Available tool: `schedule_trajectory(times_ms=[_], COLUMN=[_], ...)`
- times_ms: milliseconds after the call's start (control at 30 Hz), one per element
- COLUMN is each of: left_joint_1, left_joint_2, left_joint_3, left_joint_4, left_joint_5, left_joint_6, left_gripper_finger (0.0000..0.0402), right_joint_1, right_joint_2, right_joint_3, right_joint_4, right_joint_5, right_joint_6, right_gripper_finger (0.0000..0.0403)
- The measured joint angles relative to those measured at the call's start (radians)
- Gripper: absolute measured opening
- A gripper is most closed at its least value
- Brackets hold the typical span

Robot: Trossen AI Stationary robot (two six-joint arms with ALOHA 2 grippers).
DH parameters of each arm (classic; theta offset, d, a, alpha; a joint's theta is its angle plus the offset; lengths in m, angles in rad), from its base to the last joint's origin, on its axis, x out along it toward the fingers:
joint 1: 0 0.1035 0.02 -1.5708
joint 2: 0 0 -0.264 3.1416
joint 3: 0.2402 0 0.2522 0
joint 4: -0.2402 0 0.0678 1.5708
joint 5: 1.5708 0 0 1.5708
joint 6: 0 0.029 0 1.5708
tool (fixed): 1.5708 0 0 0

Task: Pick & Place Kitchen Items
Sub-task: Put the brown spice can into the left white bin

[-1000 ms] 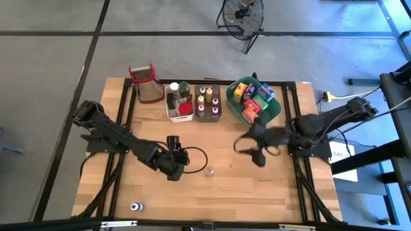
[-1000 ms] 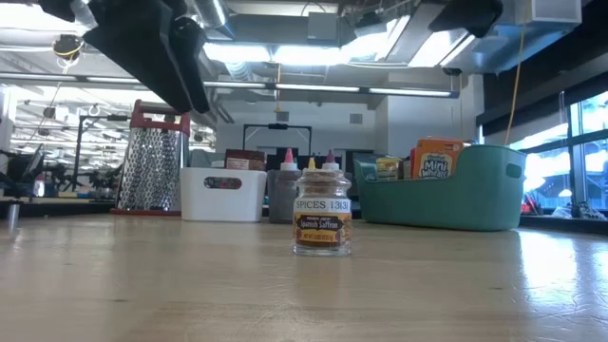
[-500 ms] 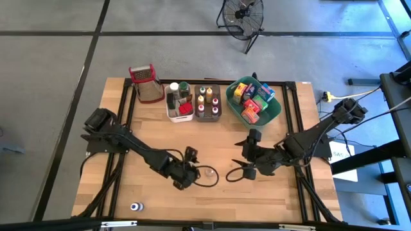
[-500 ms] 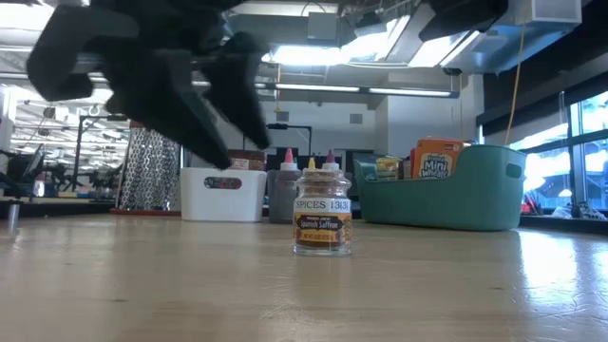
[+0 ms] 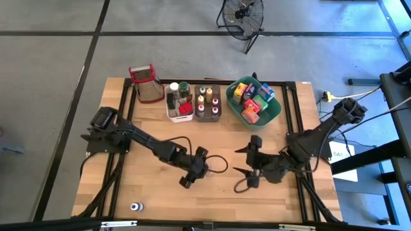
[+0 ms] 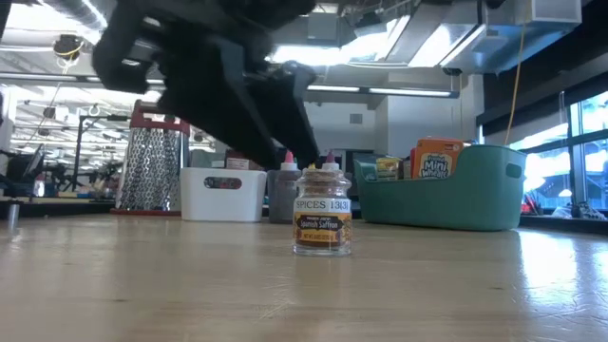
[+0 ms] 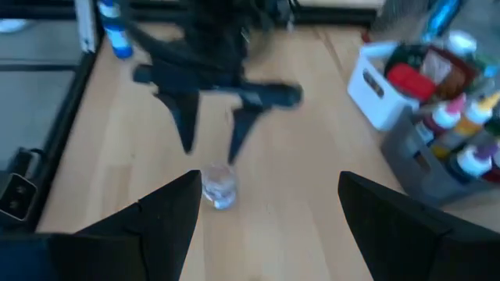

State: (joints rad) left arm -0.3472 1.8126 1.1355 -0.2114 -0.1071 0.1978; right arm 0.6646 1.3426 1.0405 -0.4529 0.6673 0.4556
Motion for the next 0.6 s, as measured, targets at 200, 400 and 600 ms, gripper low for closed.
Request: schedule_trajectory(times_ms=[200,400,600], left_joint_1=[0.031,0.049,0.072], left_joint_2=[0.011,0.011,0.019], left_joint_3=[0.0,0.0,0.0], left_joint_4=[0.064,0.083,0.1], left_joint_5=[0.057,0.057,0.07], left_joint_6=[0.047,0.067,0.068], left_gripper_finger=[0.0258,0.0258,0.0258], right_joint_1=[0.056,0.068,0.07], right_joint_2=[0.0,0.0,0.0], right_joint_3=[0.0,0.0,0.0], right_joint_4=[0.037,0.049,0.056], right_joint_5=[0.063,0.064,0.063], right_joint_6=[-0.045,-0.044,-0.037], right_gripper_finger=[0.0305,0.0305,0.0305])
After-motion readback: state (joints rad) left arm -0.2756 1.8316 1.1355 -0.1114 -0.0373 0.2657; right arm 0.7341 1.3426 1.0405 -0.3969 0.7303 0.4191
